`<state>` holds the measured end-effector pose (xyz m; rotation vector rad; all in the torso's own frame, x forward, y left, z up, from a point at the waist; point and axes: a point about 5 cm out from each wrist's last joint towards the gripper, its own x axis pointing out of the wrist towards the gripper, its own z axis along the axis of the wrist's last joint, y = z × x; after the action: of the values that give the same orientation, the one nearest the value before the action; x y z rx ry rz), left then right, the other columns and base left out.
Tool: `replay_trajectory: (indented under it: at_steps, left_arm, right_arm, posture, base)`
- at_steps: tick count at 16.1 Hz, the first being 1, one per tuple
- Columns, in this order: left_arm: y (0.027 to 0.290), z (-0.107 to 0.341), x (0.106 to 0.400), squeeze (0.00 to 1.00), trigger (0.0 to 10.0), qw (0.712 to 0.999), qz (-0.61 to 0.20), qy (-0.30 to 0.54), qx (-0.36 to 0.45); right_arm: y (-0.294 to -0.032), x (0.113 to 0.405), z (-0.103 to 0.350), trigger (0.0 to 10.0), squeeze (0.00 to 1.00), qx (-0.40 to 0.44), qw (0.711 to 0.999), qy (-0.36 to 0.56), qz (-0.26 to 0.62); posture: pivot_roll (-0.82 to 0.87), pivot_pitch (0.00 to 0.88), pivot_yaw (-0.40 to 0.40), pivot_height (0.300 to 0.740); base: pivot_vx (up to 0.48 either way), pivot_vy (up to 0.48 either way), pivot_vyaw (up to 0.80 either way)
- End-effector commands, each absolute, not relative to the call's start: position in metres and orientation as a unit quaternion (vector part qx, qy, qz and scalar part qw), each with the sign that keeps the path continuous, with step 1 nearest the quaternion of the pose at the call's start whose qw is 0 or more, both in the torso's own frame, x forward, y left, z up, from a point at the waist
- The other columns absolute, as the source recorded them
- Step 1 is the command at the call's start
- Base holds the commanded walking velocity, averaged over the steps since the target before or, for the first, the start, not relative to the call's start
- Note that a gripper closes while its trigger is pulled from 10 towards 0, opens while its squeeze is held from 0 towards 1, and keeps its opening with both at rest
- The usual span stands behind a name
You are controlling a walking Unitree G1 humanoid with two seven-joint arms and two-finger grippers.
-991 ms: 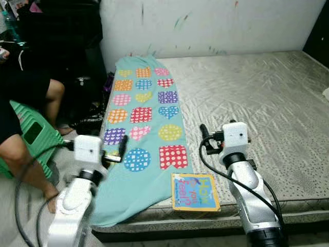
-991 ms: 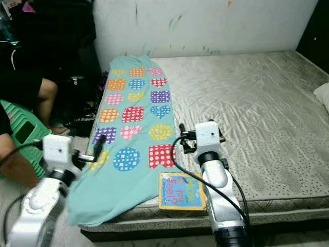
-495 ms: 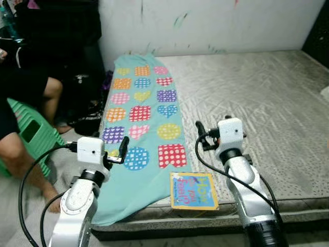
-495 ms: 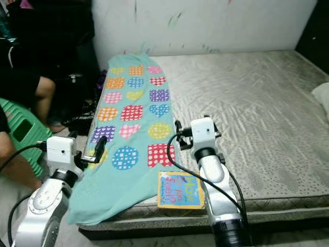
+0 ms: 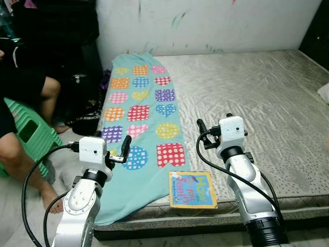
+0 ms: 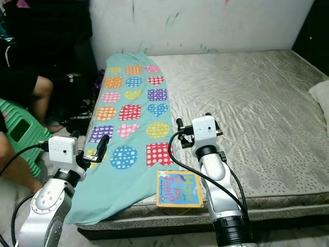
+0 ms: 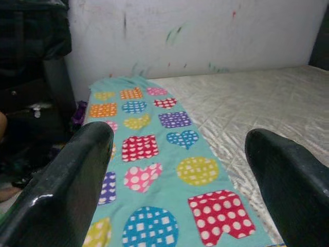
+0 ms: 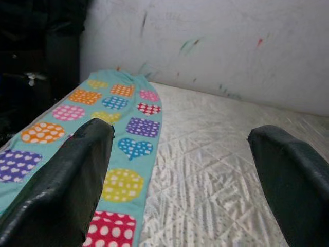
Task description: Clean up the room
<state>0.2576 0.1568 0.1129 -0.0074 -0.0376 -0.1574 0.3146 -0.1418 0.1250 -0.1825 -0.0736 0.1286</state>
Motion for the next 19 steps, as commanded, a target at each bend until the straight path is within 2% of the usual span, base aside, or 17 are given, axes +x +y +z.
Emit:
replay_trajectory:
  at_steps: [1, 12, 15, 19]
  left_arm:
    - [0.1594, 0.1124, 0.2587, 0.0, 10.0, 0.997, -0.074, -0.017, 0.002]
    - [0.1579, 0.1121, 0.2589, 0.0, 10.0, 0.997, -0.073, -0.019, -0.007]
    - [0.1566, 0.1123, 0.2589, 0.0, 10.0, 0.997, -0.075, -0.019, -0.009]
    - [0.1576, 0.1131, 0.2604, 0.0, 10.0, 0.997, -0.075, -0.02, -0.008]
  right_arm:
    - [-0.1392, 0.3141, 0.124, 10.0, 0.0, -0.09, 0.993, -0.037, 0.07]
    - [-0.1385, 0.3139, 0.1225, 10.0, 0.0, -0.1, 0.991, -0.037, 0.076]
    - [-0.1385, 0.3138, 0.1226, 10.0, 0.0, -0.101, 0.991, -0.037, 0.077]
    - [-0.1359, 0.3199, 0.1268, 10.0, 0.0, -0.074, 0.994, -0.048, 0.068]
  posture:
    - [-0.04, 0.02, 0.002, 0.74]
    - [-0.04, 0.025, 0.0, 0.74]
    - [-0.04, 0.027, -0.001, 0.74]
    - [-0.03, 0.01, 0.015, 0.74]
  base:
    - [0.0, 0.0, 0.0]
    - [0.0, 0.0, 0.0]
    - [0.0, 0.0, 0.8]
    - [0.0, 0.0, 0.0]
